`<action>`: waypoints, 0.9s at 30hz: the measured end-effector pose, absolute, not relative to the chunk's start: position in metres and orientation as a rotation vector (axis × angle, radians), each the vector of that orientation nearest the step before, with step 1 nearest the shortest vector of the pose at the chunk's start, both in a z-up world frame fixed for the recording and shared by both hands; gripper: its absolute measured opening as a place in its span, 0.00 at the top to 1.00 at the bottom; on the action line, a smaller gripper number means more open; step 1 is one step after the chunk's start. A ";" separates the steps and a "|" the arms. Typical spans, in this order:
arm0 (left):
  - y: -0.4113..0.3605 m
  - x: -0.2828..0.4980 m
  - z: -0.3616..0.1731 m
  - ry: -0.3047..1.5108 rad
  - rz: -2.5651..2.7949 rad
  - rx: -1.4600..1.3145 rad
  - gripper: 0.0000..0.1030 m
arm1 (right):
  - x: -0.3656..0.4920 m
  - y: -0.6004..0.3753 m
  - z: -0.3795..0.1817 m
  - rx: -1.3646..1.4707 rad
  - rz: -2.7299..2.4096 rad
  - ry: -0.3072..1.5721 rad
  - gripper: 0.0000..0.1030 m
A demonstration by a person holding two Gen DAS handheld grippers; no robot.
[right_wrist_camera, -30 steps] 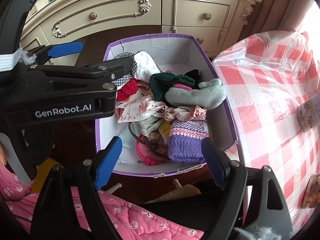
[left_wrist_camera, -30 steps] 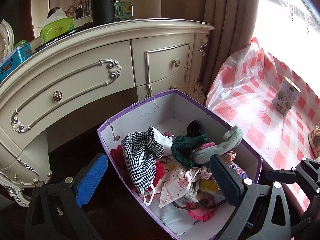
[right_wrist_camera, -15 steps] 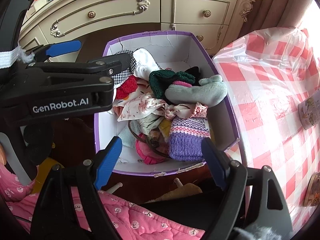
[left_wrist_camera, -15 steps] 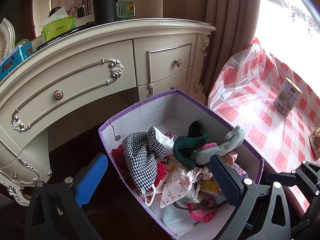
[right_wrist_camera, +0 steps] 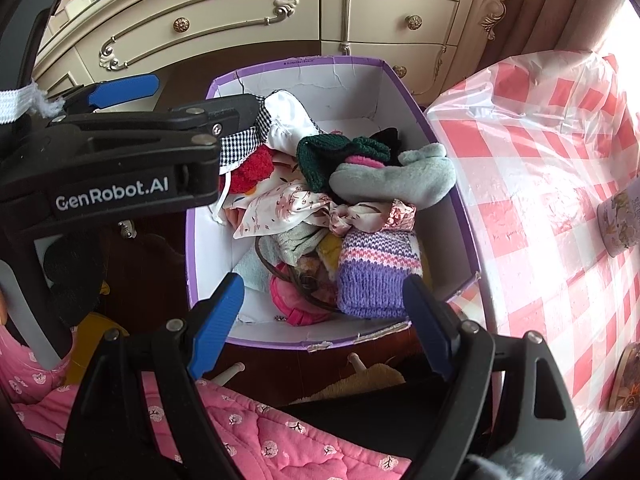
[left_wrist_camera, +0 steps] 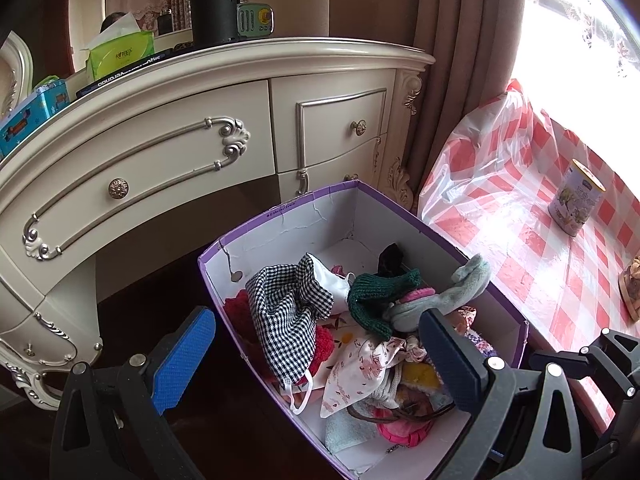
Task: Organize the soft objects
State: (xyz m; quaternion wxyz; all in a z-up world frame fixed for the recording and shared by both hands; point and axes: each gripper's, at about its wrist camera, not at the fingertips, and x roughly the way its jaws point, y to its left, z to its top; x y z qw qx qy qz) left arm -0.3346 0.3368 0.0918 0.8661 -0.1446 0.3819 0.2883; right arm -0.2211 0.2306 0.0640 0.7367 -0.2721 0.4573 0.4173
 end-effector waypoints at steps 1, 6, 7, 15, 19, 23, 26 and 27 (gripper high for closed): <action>0.337 -0.335 0.092 0.800 0.605 -0.304 0.00 | -0.221 0.231 0.064 -0.599 0.916 1.004 0.19; 0.337 -0.335 0.090 0.803 0.608 -0.311 0.00 | -0.221 0.230 0.063 -0.602 0.915 1.006 0.19; 0.337 -0.335 0.090 0.804 0.607 -0.315 0.00 | -0.221 0.230 0.063 -0.603 0.914 1.007 0.19; 0.341 -0.336 0.088 0.803 0.617 -0.332 0.00 | -0.221 0.231 0.061 -0.609 0.909 1.011 0.19; 0.342 -0.337 0.087 0.800 0.616 -0.341 0.00 | -0.221 0.231 0.061 -0.608 0.909 1.013 0.19; 0.340 -0.339 0.087 0.787 0.609 -0.327 0.00 | -0.221 0.233 0.060 -0.608 0.909 1.019 0.19; 0.336 -0.339 0.088 0.780 0.605 -0.308 0.00 | -0.222 0.234 0.059 -0.608 0.911 1.021 0.19; 0.336 -0.339 0.088 0.781 0.605 -0.299 0.00 | -0.222 0.234 0.058 -0.607 0.911 1.022 0.19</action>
